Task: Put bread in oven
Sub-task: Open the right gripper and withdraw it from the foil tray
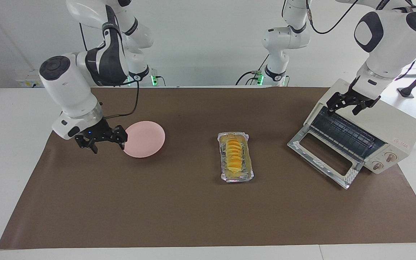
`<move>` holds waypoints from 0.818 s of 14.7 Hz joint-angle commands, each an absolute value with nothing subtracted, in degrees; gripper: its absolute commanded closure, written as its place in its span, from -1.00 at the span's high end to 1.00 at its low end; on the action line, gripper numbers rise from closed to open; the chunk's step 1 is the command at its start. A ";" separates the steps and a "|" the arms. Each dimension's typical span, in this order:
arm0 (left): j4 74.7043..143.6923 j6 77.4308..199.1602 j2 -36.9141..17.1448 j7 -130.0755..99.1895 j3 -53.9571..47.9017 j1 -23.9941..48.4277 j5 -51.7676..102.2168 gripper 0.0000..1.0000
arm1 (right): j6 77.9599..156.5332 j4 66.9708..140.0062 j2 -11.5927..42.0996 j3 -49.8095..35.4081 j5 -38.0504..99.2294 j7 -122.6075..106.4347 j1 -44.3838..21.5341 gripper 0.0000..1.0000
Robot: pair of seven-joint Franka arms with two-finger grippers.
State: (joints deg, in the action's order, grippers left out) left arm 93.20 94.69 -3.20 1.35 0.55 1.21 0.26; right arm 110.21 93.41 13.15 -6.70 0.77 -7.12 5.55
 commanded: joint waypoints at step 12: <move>93.52 94.57 -2.64 1.58 0.79 1.41 -0.53 1.00 | 86.58 94.66 -3.33 -5.19 1.05 -14.33 11.25 1.00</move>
State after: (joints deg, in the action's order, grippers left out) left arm 93.20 94.69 -3.20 1.35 0.55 1.21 0.26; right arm 87.63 93.43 -1.39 -5.92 0.77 -12.95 10.29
